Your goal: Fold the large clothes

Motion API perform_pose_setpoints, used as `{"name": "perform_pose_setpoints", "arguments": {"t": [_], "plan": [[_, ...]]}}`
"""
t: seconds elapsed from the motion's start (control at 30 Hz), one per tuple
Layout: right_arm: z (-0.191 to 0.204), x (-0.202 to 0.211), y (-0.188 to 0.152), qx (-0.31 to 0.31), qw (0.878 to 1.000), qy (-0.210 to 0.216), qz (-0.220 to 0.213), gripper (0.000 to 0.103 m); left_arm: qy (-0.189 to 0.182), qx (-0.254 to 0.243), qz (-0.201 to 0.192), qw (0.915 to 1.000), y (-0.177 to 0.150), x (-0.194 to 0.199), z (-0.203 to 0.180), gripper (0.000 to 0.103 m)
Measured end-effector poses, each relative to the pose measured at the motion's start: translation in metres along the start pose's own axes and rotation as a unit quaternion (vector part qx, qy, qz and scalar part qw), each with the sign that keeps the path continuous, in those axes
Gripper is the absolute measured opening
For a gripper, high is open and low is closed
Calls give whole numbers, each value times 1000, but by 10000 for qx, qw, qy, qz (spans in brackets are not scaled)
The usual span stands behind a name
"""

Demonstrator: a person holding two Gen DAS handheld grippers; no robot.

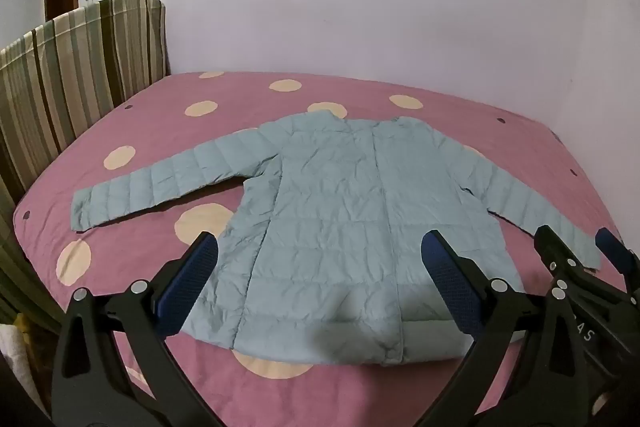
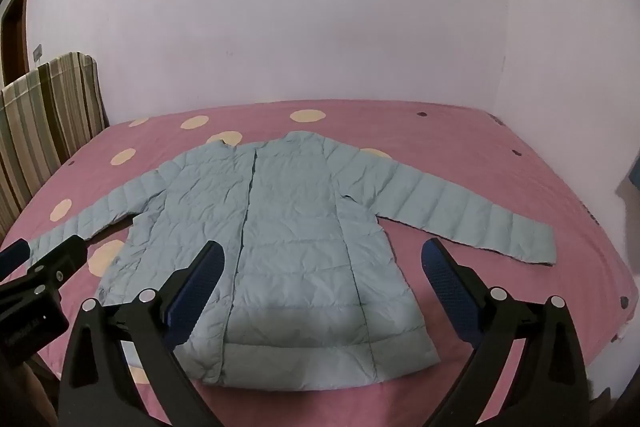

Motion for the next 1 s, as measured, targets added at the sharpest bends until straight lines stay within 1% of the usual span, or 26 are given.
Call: {"name": "perform_pose_setpoints", "arguments": {"t": [1.0], "plan": [[2,-1,-1,44,10000,-4,-24,98,-8,24,20,10000,0,0,0,101]]}}
Point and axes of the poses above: each gripper's, at about its wrist camera, not at the fingertips, and x roughly against the way its jaws point, z to its left, y to its top, the point moved 2 cm from there along -x, roughly the way its jaws point, and after that the axes turned 12 degrees about y, right-handed, at the moved point
